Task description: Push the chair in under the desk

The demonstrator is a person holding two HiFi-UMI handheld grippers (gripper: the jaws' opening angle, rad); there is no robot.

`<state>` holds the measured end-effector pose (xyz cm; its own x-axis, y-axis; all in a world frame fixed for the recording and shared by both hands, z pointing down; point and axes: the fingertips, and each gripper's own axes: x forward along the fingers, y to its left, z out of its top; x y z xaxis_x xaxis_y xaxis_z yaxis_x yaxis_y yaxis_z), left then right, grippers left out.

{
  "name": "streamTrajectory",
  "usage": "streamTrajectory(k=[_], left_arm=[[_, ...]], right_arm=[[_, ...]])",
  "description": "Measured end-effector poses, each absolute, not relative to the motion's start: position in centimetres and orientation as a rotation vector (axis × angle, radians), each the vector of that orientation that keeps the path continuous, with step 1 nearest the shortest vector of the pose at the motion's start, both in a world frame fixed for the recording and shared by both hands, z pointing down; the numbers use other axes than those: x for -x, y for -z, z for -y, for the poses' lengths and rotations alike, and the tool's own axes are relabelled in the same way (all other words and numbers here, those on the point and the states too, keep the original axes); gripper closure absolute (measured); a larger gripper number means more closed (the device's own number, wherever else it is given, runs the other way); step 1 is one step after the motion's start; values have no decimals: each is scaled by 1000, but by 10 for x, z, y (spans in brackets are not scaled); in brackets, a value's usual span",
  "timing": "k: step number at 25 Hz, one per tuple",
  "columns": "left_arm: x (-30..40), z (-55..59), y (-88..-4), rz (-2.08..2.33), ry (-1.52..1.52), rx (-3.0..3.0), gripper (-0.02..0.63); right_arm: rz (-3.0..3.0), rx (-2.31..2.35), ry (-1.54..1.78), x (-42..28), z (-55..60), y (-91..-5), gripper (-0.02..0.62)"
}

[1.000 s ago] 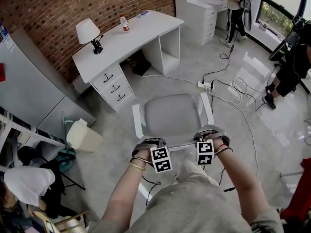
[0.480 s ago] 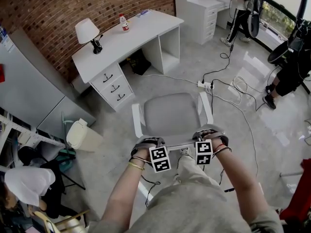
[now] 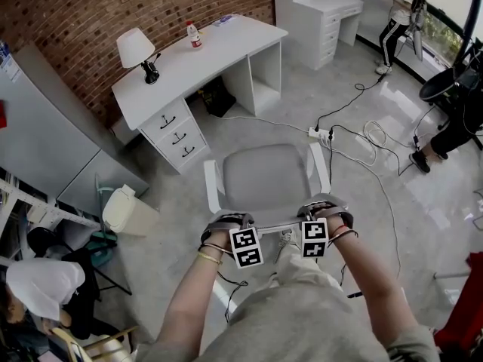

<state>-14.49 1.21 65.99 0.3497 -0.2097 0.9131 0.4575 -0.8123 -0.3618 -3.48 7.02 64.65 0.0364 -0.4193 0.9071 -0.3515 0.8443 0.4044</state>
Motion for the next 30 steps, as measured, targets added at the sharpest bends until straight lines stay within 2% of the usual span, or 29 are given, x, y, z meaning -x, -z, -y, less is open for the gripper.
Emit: streamTrajectory(k=[30], left_arm=[[123, 35, -663, 190, 1518, 2030, 571]], right_arm=[[1575, -614, 73, 12, -22, -650, 584]])
